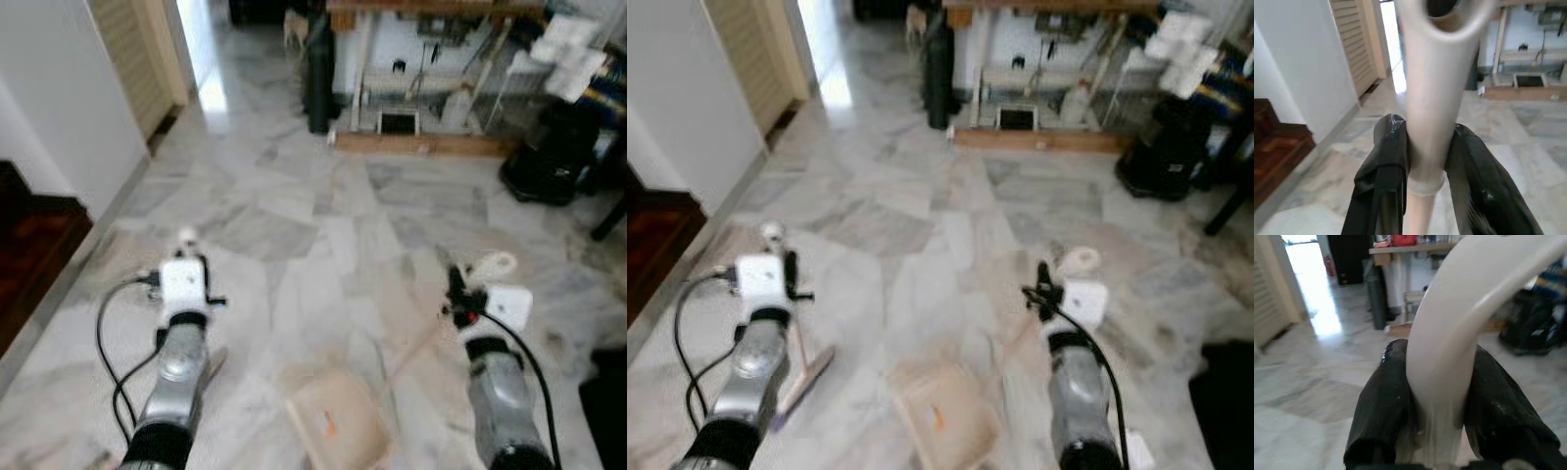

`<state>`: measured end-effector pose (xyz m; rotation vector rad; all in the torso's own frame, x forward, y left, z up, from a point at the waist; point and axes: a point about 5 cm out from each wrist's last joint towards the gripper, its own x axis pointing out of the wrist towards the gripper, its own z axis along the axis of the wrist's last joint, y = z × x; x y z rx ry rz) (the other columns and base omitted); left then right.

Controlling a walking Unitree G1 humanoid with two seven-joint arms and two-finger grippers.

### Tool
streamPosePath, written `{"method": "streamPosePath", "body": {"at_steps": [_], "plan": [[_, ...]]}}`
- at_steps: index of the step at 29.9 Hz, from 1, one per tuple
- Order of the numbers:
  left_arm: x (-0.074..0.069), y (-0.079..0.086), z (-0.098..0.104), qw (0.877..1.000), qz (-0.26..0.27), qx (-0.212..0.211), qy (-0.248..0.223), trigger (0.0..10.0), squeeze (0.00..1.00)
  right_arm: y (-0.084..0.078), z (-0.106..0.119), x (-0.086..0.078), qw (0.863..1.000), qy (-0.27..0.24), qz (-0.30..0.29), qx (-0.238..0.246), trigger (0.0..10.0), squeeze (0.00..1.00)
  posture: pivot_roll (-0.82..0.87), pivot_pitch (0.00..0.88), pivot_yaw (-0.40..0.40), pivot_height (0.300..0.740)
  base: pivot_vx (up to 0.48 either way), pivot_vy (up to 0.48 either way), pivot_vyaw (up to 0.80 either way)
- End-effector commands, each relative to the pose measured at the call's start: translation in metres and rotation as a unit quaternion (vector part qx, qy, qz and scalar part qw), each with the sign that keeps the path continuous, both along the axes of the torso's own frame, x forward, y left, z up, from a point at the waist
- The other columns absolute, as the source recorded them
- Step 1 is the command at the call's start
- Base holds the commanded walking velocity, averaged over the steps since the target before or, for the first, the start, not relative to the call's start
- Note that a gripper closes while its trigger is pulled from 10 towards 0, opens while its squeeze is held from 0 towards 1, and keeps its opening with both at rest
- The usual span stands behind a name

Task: Sweep floor

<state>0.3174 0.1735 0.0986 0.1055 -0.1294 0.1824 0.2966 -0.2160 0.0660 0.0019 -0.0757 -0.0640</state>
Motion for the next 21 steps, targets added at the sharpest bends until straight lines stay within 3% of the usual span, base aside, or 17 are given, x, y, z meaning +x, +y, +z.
{"method": "streamPosePath", "body": {"at_steps": [1, 21], "plan": [[0.0005, 0.0075, 0.0095, 1.000, 0.008, 0.005, -0.024, 10.0, 0.00, 0.0123, 0.0123, 0.0084, 0.999, -0.029, 0.013, 0.009, 10.0, 0.00, -0.01, 0.024, 0.010, 0.740, 0.330, 0.000, -0.78], [0.0008, 0.0074, 0.0101, 1.000, 0.007, 0.005, -0.026, 10.0, 0.00, 0.0155, 0.0134, 0.0100, 0.999, -0.028, 0.011, 0.013, 10.0, 0.00, -0.01, 0.028, 0.010, 0.740, 0.328, 0.000, -0.78]]}}
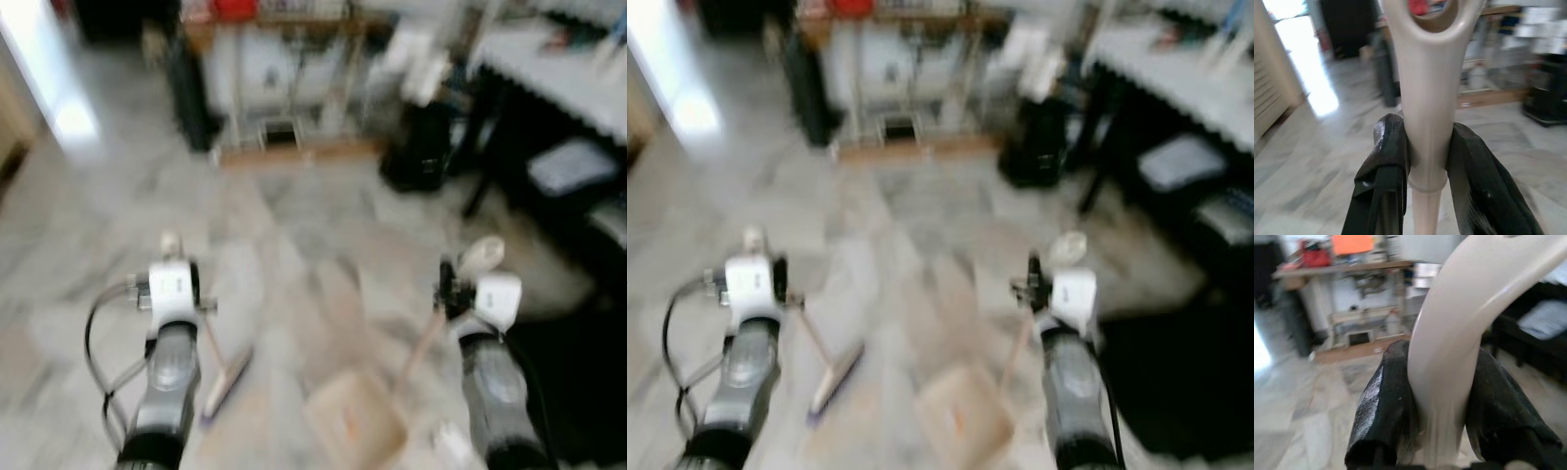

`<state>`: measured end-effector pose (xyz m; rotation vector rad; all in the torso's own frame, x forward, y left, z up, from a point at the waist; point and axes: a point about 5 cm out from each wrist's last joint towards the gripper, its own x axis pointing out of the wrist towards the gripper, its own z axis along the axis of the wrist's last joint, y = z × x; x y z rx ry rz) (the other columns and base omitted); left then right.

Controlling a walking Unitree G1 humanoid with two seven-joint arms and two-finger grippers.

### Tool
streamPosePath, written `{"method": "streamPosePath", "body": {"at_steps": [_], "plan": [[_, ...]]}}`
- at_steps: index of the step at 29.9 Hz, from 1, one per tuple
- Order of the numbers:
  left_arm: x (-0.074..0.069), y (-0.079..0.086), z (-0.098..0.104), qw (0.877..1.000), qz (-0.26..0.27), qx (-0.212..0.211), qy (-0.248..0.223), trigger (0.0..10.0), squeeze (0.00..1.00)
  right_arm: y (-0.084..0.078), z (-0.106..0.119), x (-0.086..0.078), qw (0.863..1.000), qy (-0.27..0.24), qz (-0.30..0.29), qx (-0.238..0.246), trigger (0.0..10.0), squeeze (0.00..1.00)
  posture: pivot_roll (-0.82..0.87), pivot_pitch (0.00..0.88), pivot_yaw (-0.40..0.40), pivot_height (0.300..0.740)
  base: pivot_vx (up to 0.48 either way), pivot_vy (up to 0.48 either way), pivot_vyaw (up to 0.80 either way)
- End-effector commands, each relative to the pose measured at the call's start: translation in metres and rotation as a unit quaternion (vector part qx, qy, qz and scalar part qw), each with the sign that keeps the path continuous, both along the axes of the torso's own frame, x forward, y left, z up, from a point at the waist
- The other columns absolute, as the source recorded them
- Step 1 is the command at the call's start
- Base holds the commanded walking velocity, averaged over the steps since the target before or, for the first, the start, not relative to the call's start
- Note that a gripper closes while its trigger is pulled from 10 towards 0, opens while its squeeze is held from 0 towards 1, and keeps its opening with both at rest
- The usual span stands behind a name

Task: Sweep floor

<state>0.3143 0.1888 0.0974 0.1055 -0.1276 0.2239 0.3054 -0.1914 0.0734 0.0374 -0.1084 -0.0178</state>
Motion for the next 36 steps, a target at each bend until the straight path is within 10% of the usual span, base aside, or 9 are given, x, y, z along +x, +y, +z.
{"method": "streamPosePath", "body": {"at_steps": [1, 36], "plan": [[0.0039, -0.0079, 0.0112, 1.000, -0.014, 0.007, -0.026, 10.0, 0.00, -0.0092, 0.0060, 0.0011, 1.000, -0.011, -0.013, -0.003, 10.0, 0.00, -0.01, 0.028, 0.010, 0.740, 0.326, 0.000, -0.78], [0.0051, -0.0117, 0.0133, 0.999, -0.030, -0.007, -0.032, 10.0, 0.00, -0.0071, 0.0112, 0.0050, 1.000, -0.016, -0.027, 0.000, 10.0, 0.00, -0.01, 0.034, 0.011, 0.740, 0.129, 0.000, -0.78]]}}
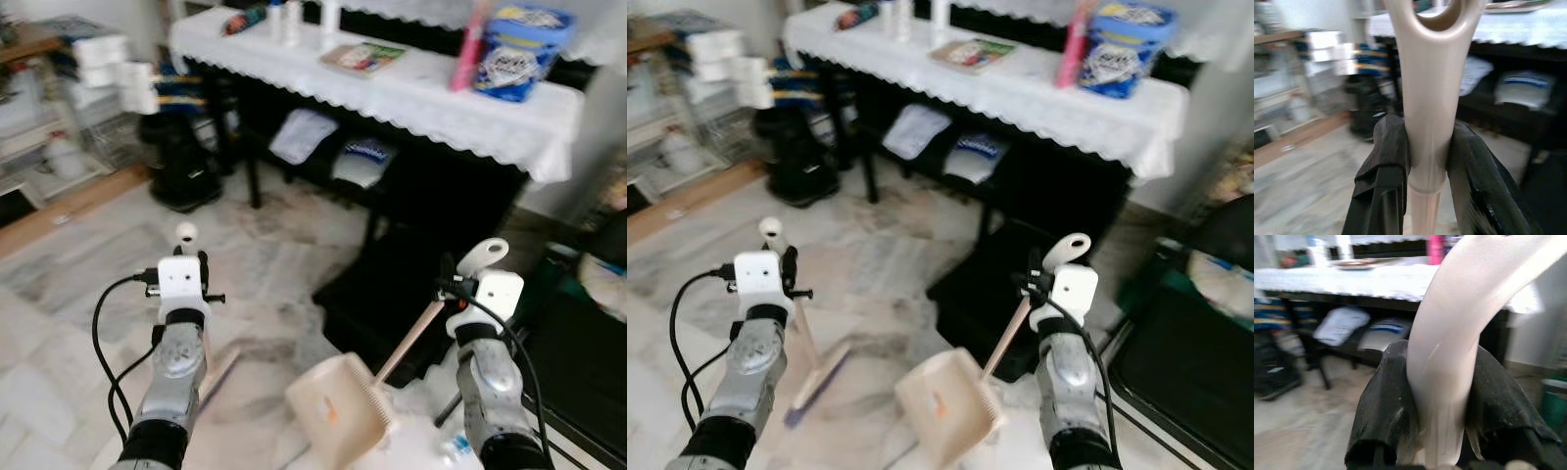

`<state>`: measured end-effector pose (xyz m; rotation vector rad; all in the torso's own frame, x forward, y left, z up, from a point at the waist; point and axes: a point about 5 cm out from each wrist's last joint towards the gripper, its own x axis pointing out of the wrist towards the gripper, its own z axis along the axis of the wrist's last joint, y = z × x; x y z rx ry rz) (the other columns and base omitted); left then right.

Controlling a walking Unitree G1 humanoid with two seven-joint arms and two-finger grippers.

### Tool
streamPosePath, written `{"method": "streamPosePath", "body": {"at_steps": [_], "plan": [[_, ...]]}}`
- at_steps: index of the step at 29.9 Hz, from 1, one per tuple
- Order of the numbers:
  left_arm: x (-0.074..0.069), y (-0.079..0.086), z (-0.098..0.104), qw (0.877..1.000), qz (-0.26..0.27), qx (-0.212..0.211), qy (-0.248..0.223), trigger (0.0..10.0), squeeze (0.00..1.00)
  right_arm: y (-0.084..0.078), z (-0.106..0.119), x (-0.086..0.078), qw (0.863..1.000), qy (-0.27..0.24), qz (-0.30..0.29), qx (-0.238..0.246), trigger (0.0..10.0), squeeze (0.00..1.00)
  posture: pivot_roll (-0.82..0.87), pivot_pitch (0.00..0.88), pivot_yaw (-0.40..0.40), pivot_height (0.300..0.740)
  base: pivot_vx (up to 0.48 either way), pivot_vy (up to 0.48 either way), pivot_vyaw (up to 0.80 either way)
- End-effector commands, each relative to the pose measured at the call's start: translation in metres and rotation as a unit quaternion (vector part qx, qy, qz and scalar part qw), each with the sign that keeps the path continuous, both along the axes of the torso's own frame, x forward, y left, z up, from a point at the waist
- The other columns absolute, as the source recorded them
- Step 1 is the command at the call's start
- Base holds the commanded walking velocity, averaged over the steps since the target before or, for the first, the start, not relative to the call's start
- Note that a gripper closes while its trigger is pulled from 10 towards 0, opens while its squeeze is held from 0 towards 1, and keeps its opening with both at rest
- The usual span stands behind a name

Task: Sweep floor

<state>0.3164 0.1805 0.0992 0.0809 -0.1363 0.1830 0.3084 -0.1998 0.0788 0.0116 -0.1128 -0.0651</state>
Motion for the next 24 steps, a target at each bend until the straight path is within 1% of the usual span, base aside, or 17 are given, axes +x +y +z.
{"method": "streamPosePath", "body": {"at_steps": [1, 11, 18, 24], "plan": [[0.0030, -0.0036, 0.0114, 1.000, -0.009, 0.003, -0.027, 10.0, 0.00, 0.0012, 0.0059, 0.0020, 1.000, -0.014, -0.003, 0.012, 10.0, 0.00, -0.01, 0.035, 0.011, 0.740, 0.000, 0.000, -0.77], [0.0031, -0.0043, 0.0102, 1.000, -0.009, -0.004, -0.022, 10.0, 0.00, 0.0010, 0.0074, 0.0033, 1.000, -0.016, -0.011, 0.013, 10.0, 0.00, -0.01, 0.037, 0.010, 0.740, 0.000, 0.000, -0.77], [0.0033, -0.0042, 0.0099, 1.000, -0.007, -0.006, -0.021, 10.0, 0.00, 0.0010, 0.0090, 0.0041, 1.000, -0.018, -0.013, 0.013, 10.0, 0.00, -0.01, 0.039, 0.008, 0.740, 0.000, 0.437, -0.77], [0.0031, -0.0048, 0.0090, 1.000, -0.008, -0.008, -0.019, 10.0, 0.00, 0.0007, 0.0101, 0.0043, 1.000, -0.020, -0.015, 0.015, 10.0, 0.00, -0.02, 0.039, 0.007, 0.740, 0.000, 0.046, -0.77]]}}
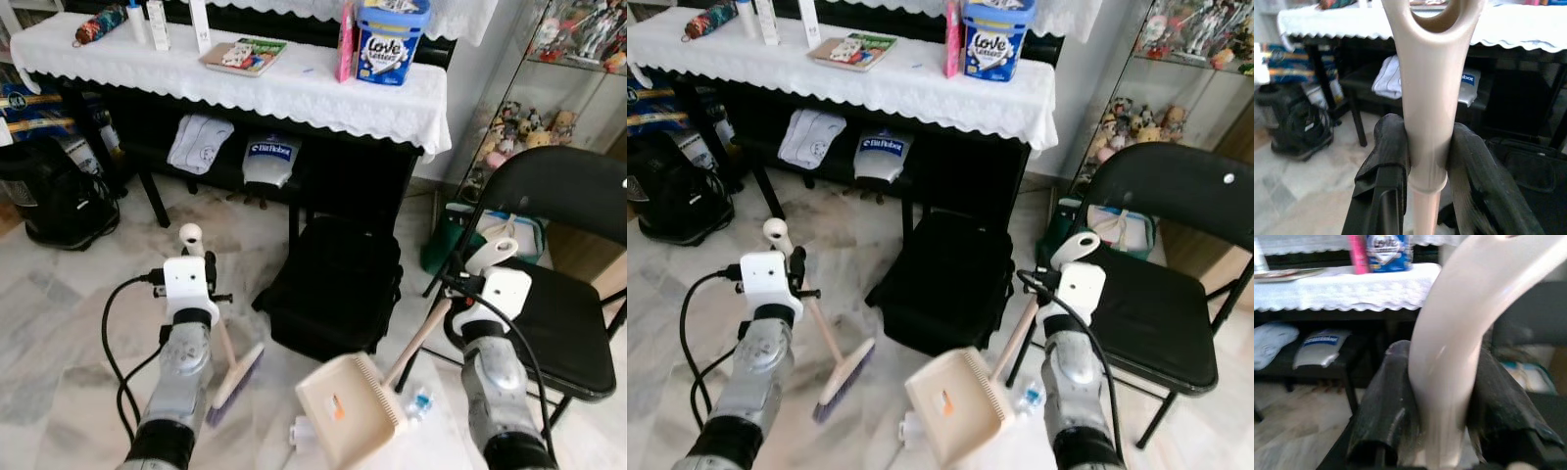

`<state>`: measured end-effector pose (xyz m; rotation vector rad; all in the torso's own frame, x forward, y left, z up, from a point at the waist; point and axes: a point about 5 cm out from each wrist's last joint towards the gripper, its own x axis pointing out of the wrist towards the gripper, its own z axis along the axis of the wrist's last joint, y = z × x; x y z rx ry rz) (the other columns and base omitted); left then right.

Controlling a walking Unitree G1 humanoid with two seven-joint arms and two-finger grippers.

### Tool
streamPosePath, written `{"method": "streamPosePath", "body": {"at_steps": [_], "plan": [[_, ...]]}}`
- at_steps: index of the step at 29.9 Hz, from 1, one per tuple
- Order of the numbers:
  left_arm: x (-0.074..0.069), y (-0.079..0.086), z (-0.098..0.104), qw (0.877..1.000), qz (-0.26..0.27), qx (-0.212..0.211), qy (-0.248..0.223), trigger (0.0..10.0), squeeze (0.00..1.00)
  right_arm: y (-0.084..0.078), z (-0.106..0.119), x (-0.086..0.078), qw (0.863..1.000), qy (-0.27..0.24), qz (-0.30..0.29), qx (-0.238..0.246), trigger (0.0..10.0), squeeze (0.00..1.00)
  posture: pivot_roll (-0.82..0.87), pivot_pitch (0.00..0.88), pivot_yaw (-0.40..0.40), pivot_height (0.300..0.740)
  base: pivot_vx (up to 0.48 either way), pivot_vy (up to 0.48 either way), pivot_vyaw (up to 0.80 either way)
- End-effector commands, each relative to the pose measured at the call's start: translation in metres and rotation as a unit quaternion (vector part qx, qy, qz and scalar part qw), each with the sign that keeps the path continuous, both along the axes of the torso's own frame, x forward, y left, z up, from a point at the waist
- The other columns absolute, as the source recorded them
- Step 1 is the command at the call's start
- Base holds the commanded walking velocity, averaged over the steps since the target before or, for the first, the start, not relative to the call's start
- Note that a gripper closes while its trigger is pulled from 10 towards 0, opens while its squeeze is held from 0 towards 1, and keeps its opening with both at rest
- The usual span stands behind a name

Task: Sweep floor

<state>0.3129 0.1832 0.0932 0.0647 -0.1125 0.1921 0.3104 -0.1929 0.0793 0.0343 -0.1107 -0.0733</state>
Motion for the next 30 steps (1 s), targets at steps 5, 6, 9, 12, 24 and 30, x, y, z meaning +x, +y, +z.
{"method": "streamPosePath", "body": {"at_steps": [5, 6, 9, 12, 24, 30], "plan": [[0.007, -0.007, 0.015, 1.000, -0.011, 0.002, -0.029, 10.0, 0.00, -0.007, 0.010, 0.002, 1.000, -0.021, -0.013, 0.003, 10.0, 0.00, -0.02, 0.040, 0.006, 0.740, 0.000, 0.357, -0.77], [0.007, -0.007, 0.015, 1.000, -0.011, 0.002, -0.029, 10.0, 0.00, -0.007, 0.010, 0.002, 1.000, -0.021, -0.013, 0.003, 10.0, 0.00, -0.02, 0.040, 0.006, 0.740, 0.000, 0.416, -0.77], [0.007, -0.008, 0.015, 1.000, -0.010, 0.003, -0.030, 10.0, 0.00, -0.007, 0.010, 0.002, 1.000, -0.021, -0.013, 0.003, 10.0, 0.00, -0.01, 0.040, 0.005, 0.740, 0.000, 0.277, -0.77], [0.006, -0.008, 0.015, 0.999, -0.011, 0.003, -0.030, 10.0, 0.00, -0.007, 0.010, 0.002, 1.000, -0.023, -0.014, 0.002, 10.0, 0.00, -0.02, 0.040, 0.005, 0.740, 0.000, 0.000, -0.77], [0.007, -0.010, 0.014, 1.000, -0.017, 0.003, -0.026, 10.0, 0.00, -0.011, 0.014, -0.005, 0.998, -0.041, -0.051, 0.000, 10.0, 0.00, -0.03, 0.048, 0.013, 0.740, 0.000, 0.000, 0.00], [0.006, -0.011, 0.013, 1.000, -0.020, 0.004, -0.023, 10.0, 0.00, -0.012, 0.009, -0.018, 0.997, -0.037, -0.073, 0.002, 10.0, 0.00, -0.04, 0.051, 0.011, 0.740, 0.000, 0.000, 0.00]]}}
